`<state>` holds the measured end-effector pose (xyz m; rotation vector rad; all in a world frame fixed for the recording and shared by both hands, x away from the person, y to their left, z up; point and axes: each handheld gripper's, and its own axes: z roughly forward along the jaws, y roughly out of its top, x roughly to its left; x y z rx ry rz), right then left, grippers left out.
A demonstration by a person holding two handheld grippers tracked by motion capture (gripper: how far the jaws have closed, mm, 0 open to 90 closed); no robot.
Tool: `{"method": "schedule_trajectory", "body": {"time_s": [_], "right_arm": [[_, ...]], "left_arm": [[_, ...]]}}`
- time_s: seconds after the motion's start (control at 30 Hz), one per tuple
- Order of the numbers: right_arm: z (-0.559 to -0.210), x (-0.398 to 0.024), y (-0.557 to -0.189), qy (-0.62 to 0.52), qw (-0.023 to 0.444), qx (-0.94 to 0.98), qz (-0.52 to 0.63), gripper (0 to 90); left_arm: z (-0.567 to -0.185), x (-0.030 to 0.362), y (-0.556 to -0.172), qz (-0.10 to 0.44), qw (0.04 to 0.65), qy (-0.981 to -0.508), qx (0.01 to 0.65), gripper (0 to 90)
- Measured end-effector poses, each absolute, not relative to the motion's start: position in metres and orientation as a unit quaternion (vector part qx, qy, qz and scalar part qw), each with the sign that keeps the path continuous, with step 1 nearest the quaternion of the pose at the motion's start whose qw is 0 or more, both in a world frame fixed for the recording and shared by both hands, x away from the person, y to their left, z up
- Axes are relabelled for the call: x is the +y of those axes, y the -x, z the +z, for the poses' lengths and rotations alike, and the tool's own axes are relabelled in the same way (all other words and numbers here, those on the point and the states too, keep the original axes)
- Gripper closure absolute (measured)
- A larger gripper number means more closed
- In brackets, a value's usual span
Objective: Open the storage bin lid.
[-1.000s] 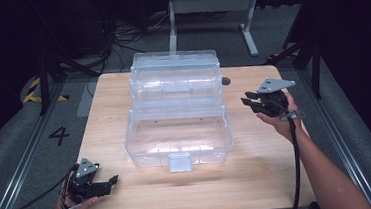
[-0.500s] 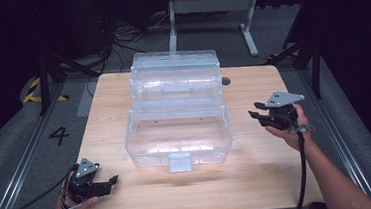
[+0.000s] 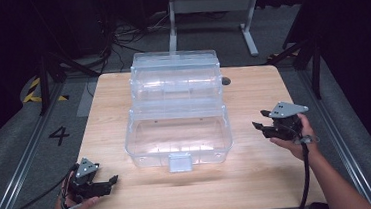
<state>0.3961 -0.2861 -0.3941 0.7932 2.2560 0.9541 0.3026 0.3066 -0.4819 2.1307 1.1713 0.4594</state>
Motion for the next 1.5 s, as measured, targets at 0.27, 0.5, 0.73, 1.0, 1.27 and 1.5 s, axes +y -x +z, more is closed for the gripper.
{"method": "schedule_trajectory", "body": {"time_s": [0.27, 0.5, 0.73, 1.0, 1.27, 1.5], "right_arm": [[-0.409, -0.296, -0.386, -0.306, 0.267, 0.846, 0.346, 40.4], [-0.421, -0.31, -0.377, -0.326, 0.264, 0.841, 0.341, 31.2], [-0.437, -0.321, -0.37, -0.337, 0.235, 0.848, 0.334, 30.0], [-0.452, -0.333, -0.362, -0.358, 0.211, 0.845, 0.337, 27.6], [-0.467, -0.342, -0.347, -0.357, 0.213, 0.847, 0.332, 27.4], [-0.479, -0.353, -0.331, -0.355, 0.229, 0.844, 0.329, 24.1]], "left_arm": [[-0.481, 0.306, -0.303, 0.176, 0.323, -0.814, 0.449, 16.1], [-0.482, 0.306, -0.303, 0.177, 0.325, -0.813, 0.45, 15.9], [-0.482, 0.306, -0.304, 0.176, 0.326, -0.812, 0.452, 15.8], [-0.482, 0.306, -0.305, 0.177, 0.327, -0.811, 0.452, 15.6], [-0.482, 0.306, -0.305, 0.177, 0.327, -0.81, 0.453, 15.3], [-0.482, 0.306, -0.305, 0.178, 0.326, -0.81, 0.454, 15.4]]}}
